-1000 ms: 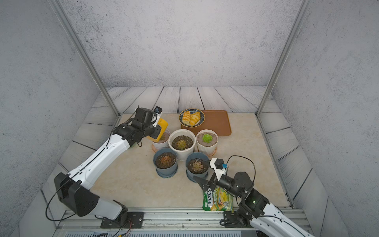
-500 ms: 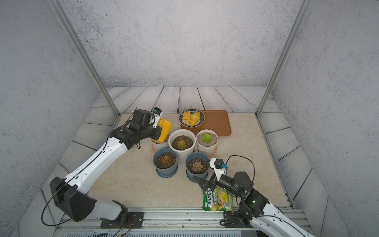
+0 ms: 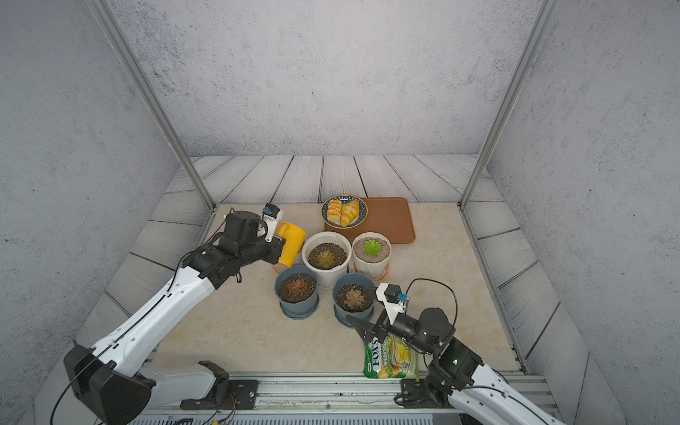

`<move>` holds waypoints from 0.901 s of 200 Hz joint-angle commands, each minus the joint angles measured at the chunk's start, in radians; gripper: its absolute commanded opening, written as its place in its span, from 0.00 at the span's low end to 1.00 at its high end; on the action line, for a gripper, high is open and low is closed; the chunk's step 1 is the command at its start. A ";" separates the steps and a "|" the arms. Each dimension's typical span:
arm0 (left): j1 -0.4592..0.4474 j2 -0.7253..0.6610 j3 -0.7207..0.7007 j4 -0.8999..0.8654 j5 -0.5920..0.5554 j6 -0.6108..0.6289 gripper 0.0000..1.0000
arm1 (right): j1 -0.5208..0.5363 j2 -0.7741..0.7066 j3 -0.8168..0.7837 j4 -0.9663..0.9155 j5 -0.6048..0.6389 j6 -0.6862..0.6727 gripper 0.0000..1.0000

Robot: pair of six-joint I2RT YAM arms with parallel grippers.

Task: Water the succulent around the soil edge
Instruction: Water the soil of the potted plant with water.

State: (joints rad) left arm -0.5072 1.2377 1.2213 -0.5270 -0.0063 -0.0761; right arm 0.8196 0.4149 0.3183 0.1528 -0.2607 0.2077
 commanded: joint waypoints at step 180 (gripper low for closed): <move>-0.004 -0.825 -0.708 0.811 0.236 -0.194 0.00 | 0.001 0.185 0.181 -0.071 0.166 0.158 0.99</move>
State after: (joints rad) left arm -0.5072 0.5083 0.5571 0.0597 0.1474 -0.2409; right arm 0.8196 0.5526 0.3801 0.1349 -0.1791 0.2630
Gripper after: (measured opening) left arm 0.190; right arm 0.994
